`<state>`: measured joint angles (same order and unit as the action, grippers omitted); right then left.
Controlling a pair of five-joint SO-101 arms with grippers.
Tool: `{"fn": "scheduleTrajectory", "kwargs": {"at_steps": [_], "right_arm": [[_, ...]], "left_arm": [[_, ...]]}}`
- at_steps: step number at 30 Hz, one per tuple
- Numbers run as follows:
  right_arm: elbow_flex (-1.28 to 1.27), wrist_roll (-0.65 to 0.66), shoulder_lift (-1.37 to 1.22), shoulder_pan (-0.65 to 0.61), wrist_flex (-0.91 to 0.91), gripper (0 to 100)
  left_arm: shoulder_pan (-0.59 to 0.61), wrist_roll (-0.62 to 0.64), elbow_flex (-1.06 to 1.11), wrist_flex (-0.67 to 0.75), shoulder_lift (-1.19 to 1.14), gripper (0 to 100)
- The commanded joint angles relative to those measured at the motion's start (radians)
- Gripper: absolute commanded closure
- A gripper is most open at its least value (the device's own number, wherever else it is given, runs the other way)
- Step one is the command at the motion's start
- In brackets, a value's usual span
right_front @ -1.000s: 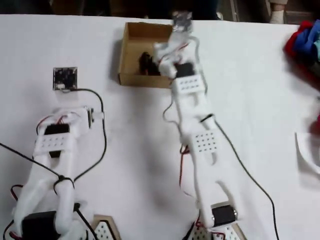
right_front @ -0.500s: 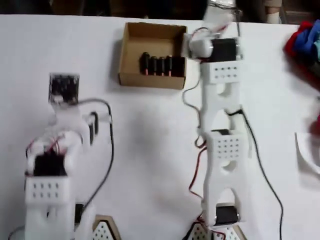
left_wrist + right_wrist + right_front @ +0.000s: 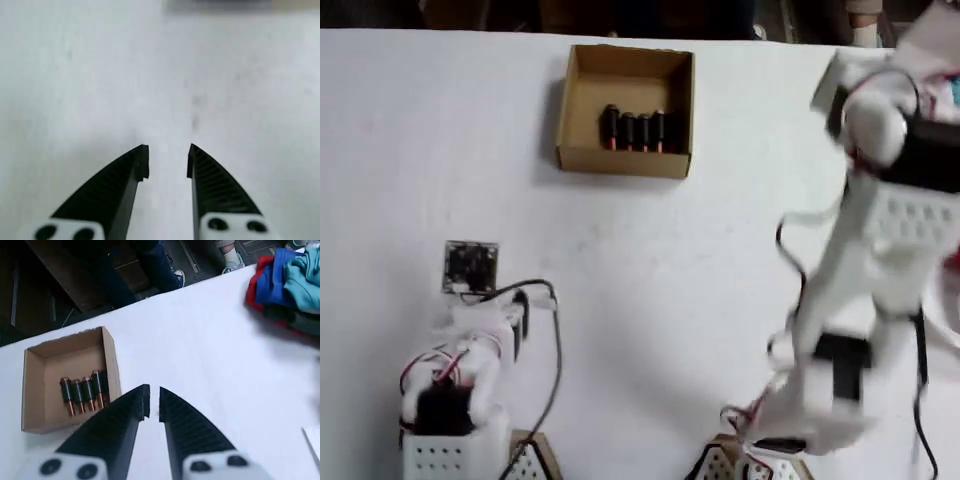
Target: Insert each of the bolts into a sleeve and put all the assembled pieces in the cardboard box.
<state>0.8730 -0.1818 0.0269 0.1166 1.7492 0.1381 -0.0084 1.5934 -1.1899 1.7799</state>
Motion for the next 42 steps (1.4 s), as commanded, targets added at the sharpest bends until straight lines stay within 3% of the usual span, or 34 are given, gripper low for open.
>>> {"fn": "scheduleTrajectory", "kwargs": {"at_steps": [1,8,16,22,28,34,36,42], "right_arm": [[-0.577,0.003,0.395,0.004,0.021,97.8],[-1.550,0.002,0.803,0.002,-0.012,97.8],[-1.992,-0.032,1.170,0.004,-0.338,97.8],[-2.509,-0.032,1.451,0.004,-0.593,97.8],[-2.567,-0.005,1.727,-0.030,-0.506,97.8],[-2.565,0.411,1.764,-0.266,-0.486,97.8],[-2.565,0.486,1.764,-0.344,-0.487,97.8],[-2.565,0.413,1.758,-0.321,-0.489,97.8]], "left_arm": [[-0.005,-0.006,0.110,-0.020,-0.002,85],[-0.003,-0.003,0.102,-0.074,0.003,85],[-0.003,-0.003,0.102,-0.074,0.003,85],[-0.003,-0.003,0.102,-0.074,0.003,85],[-0.003,-0.005,0.102,-0.072,0.003,85],[-0.003,-0.005,0.102,-0.072,0.003,85],[-0.003,-0.005,0.102,-0.072,0.003,85],[-0.003,-0.005,0.102,-0.072,0.003,85]]}}
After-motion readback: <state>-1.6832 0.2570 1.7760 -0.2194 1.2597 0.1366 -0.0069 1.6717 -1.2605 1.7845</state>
